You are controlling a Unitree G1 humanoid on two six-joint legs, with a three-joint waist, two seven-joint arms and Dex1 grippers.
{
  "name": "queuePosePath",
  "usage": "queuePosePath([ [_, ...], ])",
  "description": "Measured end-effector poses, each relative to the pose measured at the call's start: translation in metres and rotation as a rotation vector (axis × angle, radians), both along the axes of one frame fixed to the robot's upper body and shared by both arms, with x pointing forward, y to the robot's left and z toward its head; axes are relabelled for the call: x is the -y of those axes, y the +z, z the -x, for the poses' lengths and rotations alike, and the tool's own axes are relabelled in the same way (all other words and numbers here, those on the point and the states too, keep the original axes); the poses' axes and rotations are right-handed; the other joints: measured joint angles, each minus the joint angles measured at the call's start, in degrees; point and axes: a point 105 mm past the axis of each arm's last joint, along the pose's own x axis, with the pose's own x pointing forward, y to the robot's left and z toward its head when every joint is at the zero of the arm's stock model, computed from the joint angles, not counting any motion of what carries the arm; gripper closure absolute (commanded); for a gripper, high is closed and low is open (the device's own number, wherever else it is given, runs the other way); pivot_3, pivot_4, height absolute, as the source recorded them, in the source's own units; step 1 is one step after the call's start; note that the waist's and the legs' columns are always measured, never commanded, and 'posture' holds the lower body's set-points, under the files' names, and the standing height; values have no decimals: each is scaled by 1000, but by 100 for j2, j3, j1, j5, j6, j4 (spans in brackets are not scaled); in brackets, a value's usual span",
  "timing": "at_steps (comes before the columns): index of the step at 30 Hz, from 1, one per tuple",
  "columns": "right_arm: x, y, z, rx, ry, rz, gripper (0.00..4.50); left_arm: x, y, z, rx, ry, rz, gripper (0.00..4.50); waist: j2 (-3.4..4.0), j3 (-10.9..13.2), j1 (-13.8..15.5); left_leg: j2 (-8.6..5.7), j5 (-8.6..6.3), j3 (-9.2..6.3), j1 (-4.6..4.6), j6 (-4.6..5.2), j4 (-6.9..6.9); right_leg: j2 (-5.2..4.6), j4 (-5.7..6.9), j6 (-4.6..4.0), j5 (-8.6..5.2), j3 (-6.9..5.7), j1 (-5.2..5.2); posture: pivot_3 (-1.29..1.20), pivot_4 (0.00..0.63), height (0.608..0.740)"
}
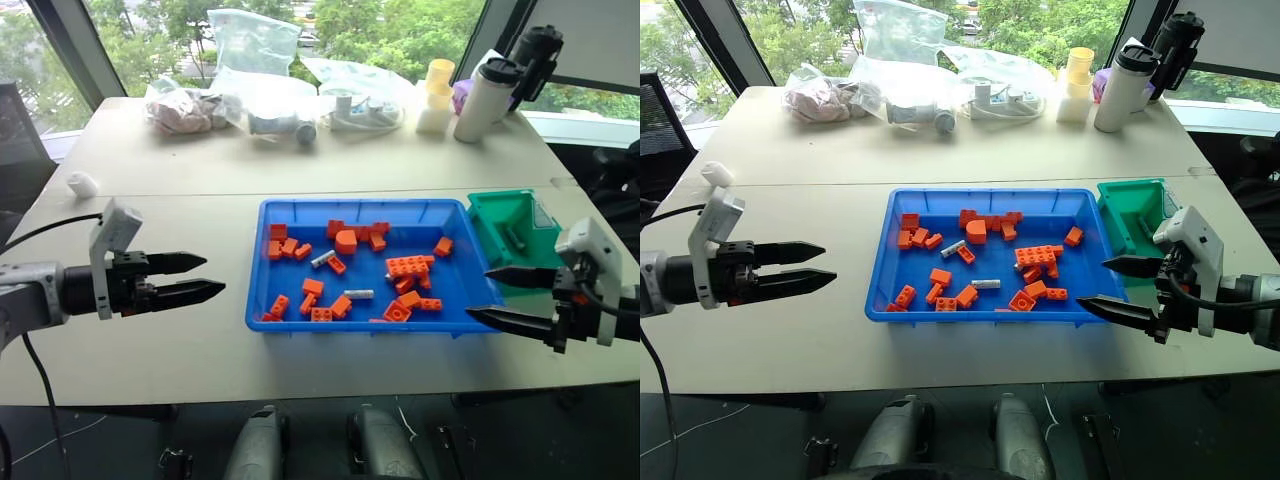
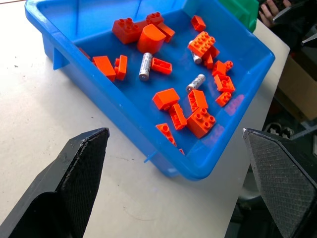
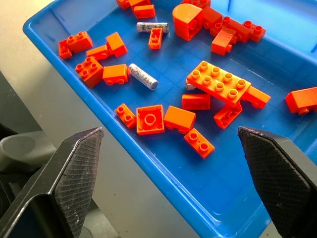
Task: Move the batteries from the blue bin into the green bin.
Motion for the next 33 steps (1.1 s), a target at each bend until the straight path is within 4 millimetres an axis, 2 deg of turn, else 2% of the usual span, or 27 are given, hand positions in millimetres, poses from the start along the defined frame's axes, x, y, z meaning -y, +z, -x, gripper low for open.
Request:
queuePosePath([
  [8,-2,1,-7,12,-3,-1,26,1,3,-4,35,3,-11,0,0,0,2,0,0,0,0,0,0,-1,0,0,0,0,0,0,150,740],
  [12,-13,16,-21,91,15,8,26,4,3,-10,48,-25,-33,0,0,0,-6,-1,0,1,2,0,2,3,1,0,0,0,0,0,150,740],
  [16,-49,39,-45,198,136,-35,26,11,12,-24,106,-117,-92,0,5,3,-25,0,0,6,-1,0,0,10,6,-2,0,-1,-12,0,150,740],
  [20,-105,53,-90,295,254,-54,26,13,24,-41,173,-201,-163,0,4,5,-77,-1,1,17,-14,-1,2,17,16,0,1,4,-35,0,150,740],
  [21,-123,51,-99,315,293,-30,26,15,30,-42,197,-232,-187,0,4,5,-82,-1,1,15,-24,-1,0,20,17,0,1,4,-46,0,150,740],
  [25,-161,24,-126,285,357,16,26,12,31,-38,191,-288,-211,0,5,4,-29,-2,1,19,-90,-1,0,11,25,2,2,2,-118,0,150,740],
  [28,-178,-1,-133,256,420,81,26,15,13,-34,135,-310,-182,0,5,4,-19,-8,1,20,-124,-2,24,-2,29,4,3,0,-136,0,150,740],
  [33,-185,-33,-133,213,533,181,26,20,-5,-29,102,-294,-166,0,3,4,-18,-13,2,19,-119,-1,34,-6,28,16,10,0,-127,0,150,740],
])
